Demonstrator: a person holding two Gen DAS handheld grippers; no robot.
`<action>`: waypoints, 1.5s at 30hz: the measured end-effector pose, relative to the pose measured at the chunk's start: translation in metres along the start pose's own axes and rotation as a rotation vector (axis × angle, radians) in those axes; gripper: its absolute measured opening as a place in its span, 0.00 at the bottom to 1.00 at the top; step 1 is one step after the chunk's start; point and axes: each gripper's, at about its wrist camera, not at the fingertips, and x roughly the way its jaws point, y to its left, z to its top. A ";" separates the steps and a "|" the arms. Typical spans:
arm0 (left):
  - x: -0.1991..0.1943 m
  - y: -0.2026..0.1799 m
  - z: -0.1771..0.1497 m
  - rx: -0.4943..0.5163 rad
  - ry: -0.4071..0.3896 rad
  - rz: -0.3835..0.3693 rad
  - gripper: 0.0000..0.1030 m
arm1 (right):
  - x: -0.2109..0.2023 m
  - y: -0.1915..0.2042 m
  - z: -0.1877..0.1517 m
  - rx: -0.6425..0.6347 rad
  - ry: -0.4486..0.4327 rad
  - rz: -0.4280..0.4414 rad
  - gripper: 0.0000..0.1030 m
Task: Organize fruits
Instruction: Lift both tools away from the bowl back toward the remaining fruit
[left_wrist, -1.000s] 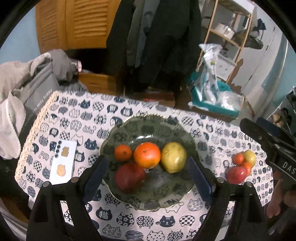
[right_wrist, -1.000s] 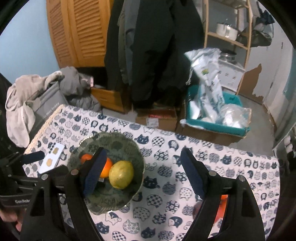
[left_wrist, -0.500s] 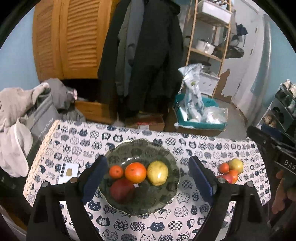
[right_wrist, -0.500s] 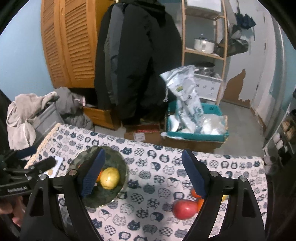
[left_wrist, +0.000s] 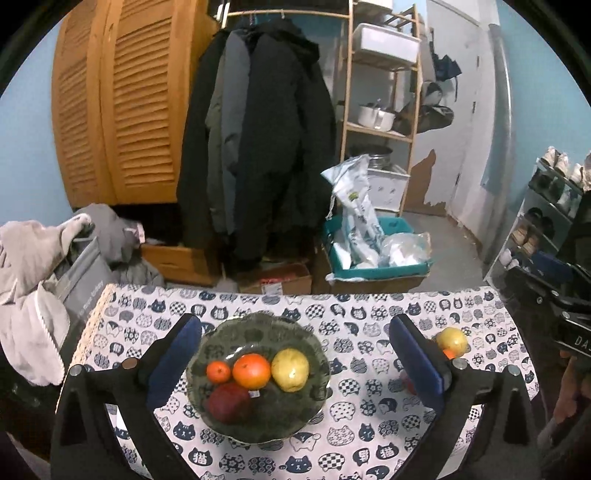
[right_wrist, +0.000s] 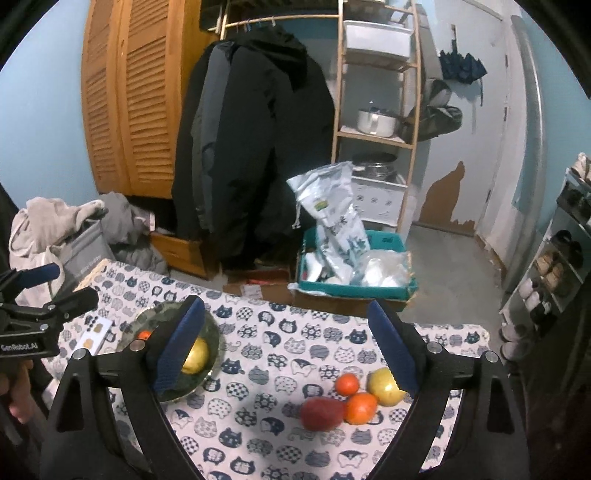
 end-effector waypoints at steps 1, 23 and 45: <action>-0.001 -0.003 0.001 0.005 -0.003 -0.004 0.99 | -0.003 -0.004 -0.001 0.003 -0.005 -0.006 0.87; 0.020 -0.081 0.005 0.100 0.041 -0.101 0.99 | -0.027 -0.089 -0.027 0.081 0.002 -0.179 0.87; 0.094 -0.148 -0.024 0.178 0.235 -0.163 0.99 | 0.014 -0.147 -0.076 0.179 0.176 -0.224 0.87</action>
